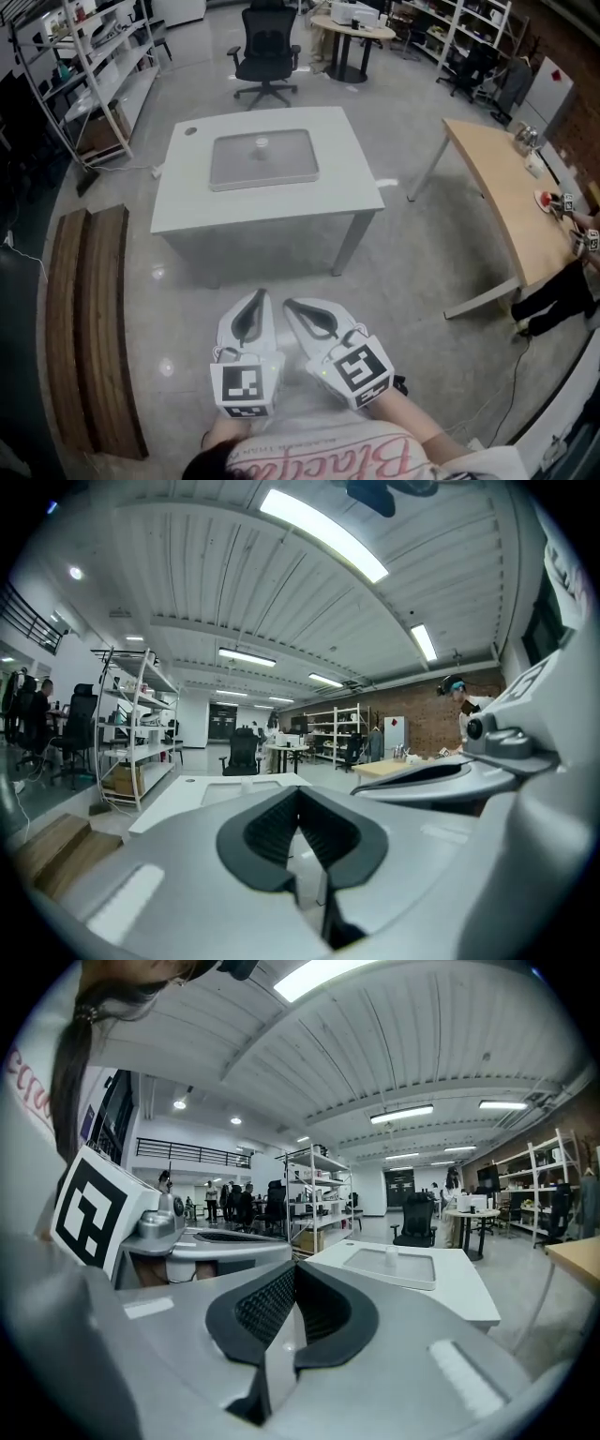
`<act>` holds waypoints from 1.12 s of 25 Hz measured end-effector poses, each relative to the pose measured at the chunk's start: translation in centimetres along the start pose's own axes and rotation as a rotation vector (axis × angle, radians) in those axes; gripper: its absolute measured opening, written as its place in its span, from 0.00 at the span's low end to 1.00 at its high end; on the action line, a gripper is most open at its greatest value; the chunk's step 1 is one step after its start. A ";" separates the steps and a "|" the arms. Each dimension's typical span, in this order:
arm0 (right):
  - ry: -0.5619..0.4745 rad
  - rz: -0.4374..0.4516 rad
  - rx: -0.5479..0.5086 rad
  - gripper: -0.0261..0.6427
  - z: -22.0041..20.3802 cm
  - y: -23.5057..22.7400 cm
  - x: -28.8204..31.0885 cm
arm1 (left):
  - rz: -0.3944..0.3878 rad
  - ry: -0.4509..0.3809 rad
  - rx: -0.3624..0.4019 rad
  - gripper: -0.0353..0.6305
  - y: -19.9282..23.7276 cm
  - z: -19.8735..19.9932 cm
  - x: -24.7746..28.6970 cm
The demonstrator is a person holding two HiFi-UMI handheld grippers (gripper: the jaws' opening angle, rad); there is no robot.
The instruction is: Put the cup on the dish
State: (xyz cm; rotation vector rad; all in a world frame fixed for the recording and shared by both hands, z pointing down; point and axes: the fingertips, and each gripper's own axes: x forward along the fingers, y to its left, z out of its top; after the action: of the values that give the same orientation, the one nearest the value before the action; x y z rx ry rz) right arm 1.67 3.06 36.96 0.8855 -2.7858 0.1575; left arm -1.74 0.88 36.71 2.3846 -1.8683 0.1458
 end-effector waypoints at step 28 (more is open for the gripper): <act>0.038 -0.024 0.049 0.04 1.8 -13.6 11.6 | -0.058 0.051 -0.041 0.06 5.8 0.8 16.9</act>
State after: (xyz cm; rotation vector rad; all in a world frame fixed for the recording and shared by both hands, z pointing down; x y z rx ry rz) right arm 0.05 -14.73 38.40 0.9176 -2.7458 0.2373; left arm -3.28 -16.88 38.43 2.3817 -1.7613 0.1601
